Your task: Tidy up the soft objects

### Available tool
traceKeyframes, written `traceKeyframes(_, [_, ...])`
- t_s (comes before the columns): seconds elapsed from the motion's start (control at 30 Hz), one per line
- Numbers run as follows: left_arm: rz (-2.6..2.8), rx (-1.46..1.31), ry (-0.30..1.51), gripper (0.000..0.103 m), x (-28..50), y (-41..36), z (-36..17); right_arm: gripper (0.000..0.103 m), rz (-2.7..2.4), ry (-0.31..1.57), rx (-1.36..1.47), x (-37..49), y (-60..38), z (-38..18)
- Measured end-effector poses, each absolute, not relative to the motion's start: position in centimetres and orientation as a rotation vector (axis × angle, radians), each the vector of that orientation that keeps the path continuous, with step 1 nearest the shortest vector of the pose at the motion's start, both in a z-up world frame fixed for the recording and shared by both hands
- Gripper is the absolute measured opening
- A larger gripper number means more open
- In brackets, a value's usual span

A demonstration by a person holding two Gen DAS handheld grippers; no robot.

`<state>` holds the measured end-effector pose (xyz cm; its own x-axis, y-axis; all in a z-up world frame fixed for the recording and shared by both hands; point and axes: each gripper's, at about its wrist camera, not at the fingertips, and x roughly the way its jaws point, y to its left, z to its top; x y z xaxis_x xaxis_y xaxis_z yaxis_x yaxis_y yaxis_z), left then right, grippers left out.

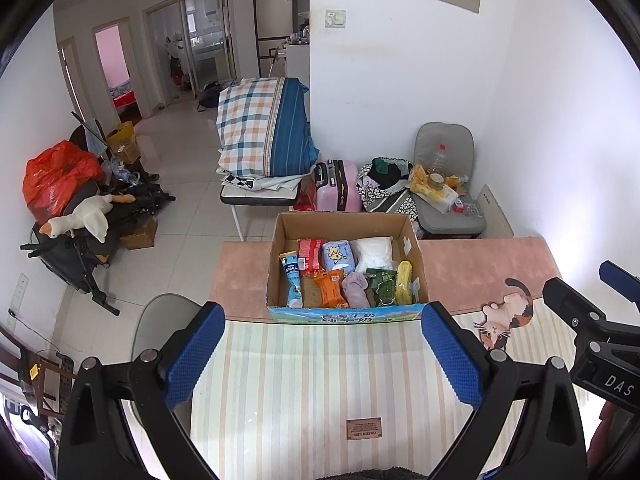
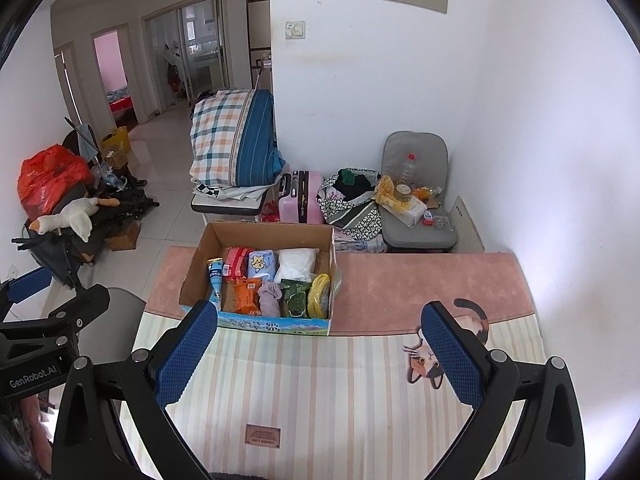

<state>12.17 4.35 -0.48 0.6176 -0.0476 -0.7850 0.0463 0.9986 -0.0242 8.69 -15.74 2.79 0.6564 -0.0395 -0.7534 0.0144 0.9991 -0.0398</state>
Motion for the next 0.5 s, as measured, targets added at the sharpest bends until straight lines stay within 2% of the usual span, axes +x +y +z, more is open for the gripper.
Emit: traceKeyframes(0.5, [-0.049,-0.002,0.887,0.101,11.91,4.23,-0.08,0.103,-0.041,0.839,-0.027,8.50,-16.02,3.32])
